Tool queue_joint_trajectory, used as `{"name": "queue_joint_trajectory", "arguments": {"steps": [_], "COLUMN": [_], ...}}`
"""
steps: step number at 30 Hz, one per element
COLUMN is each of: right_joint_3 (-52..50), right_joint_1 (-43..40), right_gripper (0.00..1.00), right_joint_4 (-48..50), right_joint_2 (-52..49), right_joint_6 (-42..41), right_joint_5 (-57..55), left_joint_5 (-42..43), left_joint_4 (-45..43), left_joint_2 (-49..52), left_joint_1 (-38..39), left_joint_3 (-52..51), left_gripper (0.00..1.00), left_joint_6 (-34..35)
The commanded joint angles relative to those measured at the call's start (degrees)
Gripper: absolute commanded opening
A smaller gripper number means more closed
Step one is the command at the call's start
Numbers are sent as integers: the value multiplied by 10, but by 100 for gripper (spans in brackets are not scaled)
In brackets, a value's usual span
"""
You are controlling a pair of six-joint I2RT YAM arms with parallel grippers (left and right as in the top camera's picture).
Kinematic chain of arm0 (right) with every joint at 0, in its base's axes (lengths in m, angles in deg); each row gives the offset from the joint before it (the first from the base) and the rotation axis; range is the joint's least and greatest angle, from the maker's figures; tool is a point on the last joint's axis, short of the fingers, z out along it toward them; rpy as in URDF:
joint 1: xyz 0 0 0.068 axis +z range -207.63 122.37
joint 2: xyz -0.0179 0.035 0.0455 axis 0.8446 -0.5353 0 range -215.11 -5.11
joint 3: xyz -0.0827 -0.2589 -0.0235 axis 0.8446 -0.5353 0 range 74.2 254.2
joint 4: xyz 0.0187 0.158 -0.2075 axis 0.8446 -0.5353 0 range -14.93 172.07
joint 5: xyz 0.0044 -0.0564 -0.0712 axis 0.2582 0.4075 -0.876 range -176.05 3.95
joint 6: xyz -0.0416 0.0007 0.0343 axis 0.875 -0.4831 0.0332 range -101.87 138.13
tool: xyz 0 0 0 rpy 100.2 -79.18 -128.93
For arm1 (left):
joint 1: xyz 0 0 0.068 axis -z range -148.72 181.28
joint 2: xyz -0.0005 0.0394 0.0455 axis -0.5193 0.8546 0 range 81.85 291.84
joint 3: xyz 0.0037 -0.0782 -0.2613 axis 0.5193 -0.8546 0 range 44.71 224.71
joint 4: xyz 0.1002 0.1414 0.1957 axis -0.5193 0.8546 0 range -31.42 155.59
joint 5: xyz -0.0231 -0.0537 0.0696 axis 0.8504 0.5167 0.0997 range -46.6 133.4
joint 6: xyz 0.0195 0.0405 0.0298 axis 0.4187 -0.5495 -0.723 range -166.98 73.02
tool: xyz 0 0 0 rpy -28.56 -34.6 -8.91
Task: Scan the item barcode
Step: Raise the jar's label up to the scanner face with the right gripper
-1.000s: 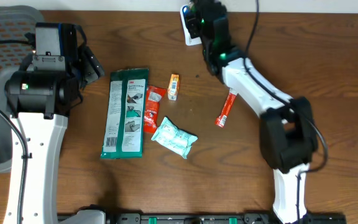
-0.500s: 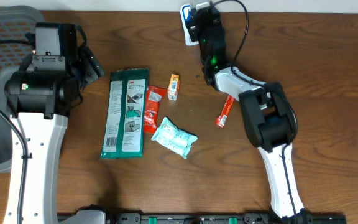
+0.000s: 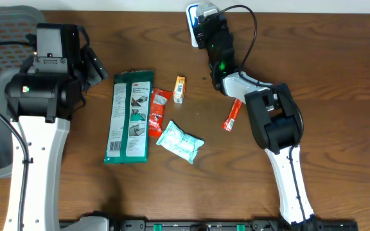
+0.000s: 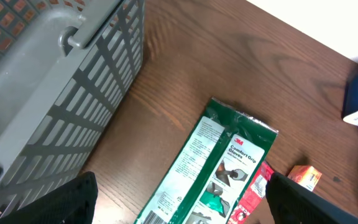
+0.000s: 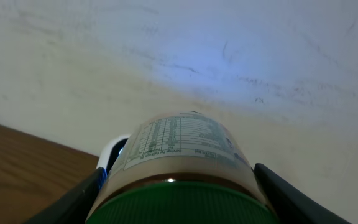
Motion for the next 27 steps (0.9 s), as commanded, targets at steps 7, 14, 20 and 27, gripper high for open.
{"name": "queue_joint_trajectory", "arguments": {"steps": [7, 14, 20, 27], "right_joint_3": [5, 5, 6, 6], "right_joint_1": [-14, -14, -14, -14], "right_gripper": [1, 1, 1, 1], "right_joint_4": [20, 22, 45, 73], "right_joint_2": [9, 9, 9, 72], "right_joint_6": [-63, -78, -86, -73], "right_joint_5": [5, 5, 3, 5], "left_joint_5": [-7, -7, -7, -7], "left_joint_4": [2, 2, 2, 2], "left_joint_2": [2, 2, 2, 2], "left_joint_1": [-3, -2, -2, -2], "left_joint_3": [10, 10, 10, 10], "left_gripper": [87, 87, 87, 87], "left_joint_6": [-1, -1, -1, -1]}}
